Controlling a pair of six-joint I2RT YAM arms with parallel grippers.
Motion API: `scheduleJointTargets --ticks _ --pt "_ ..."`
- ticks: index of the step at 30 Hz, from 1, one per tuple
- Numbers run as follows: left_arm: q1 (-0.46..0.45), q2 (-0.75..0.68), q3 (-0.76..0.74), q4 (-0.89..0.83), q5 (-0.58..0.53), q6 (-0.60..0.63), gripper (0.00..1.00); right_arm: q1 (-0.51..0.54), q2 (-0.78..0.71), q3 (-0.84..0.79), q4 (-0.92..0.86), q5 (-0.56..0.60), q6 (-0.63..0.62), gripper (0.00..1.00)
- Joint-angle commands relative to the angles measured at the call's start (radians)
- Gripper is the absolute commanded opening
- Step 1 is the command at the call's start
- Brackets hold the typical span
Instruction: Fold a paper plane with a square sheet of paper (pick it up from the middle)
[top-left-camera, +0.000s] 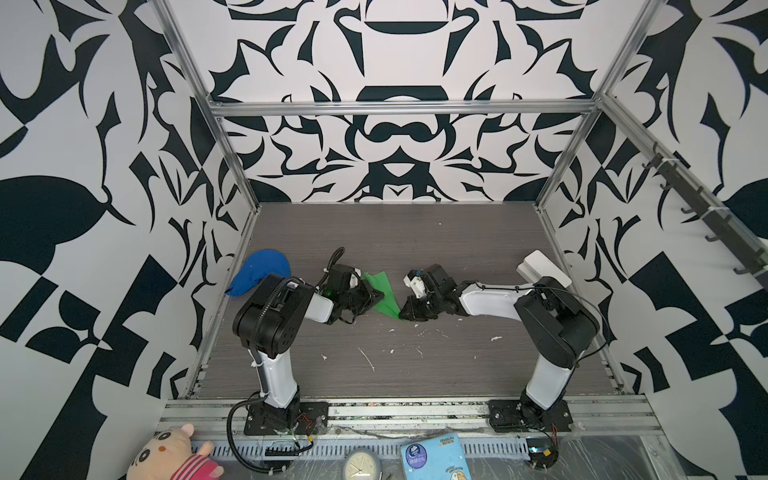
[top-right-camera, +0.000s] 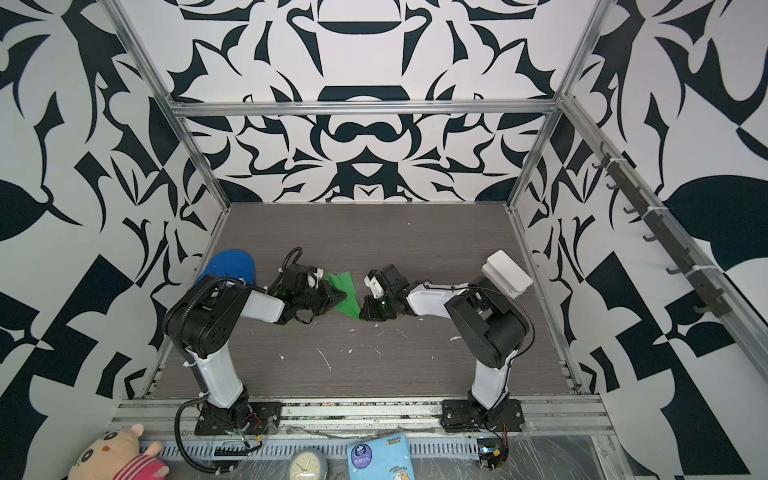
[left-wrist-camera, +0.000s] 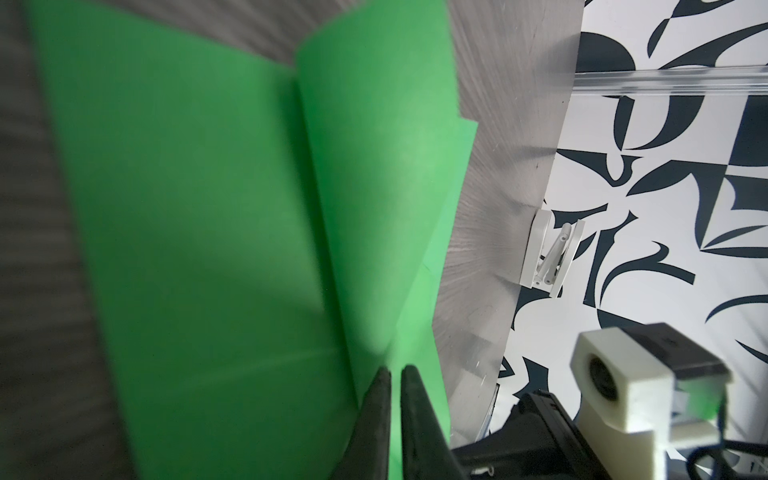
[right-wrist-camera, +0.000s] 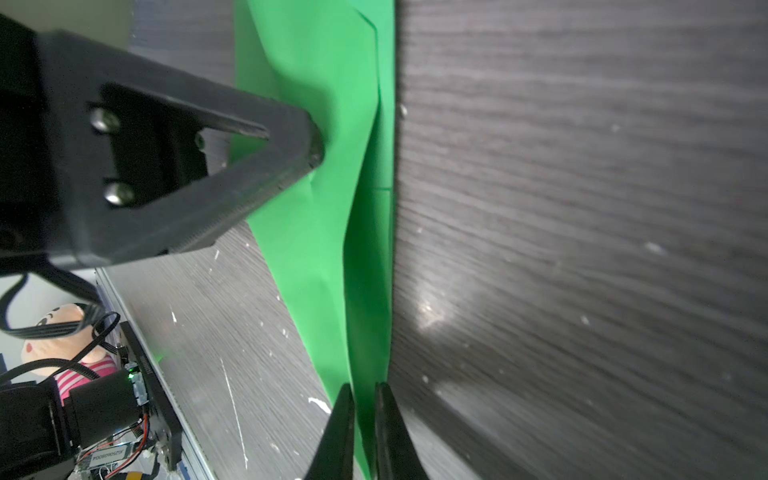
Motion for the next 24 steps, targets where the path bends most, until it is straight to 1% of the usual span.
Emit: scheduleJointTargets --ticks 1,4,8,16,21,24 --pt "-0.003 0.015 0.003 -0.046 -0.019 0.008 0.12 -0.004 -0.02 -0.001 0.016 -0.019 0.009 0.14" --pt "-0.002 0.015 0.002 -0.045 -0.015 0.007 0.12 -0.01 -0.019 0.001 0.027 -0.021 0.02 0.15" --pt "-0.002 0.014 0.001 -0.047 -0.015 0.007 0.12 -0.017 -0.046 0.001 0.033 -0.013 0.022 0.21" --pt "-0.003 0.011 0.001 -0.045 -0.015 0.007 0.12 -0.017 -0.07 0.001 0.044 -0.009 0.02 0.21" --pt "-0.002 0.013 0.001 -0.045 -0.013 0.007 0.12 -0.017 -0.092 -0.001 0.055 -0.007 0.009 0.25" --pt "-0.003 0.011 0.001 -0.045 -0.014 0.007 0.12 -0.016 -0.081 0.002 0.052 -0.016 0.01 0.25"
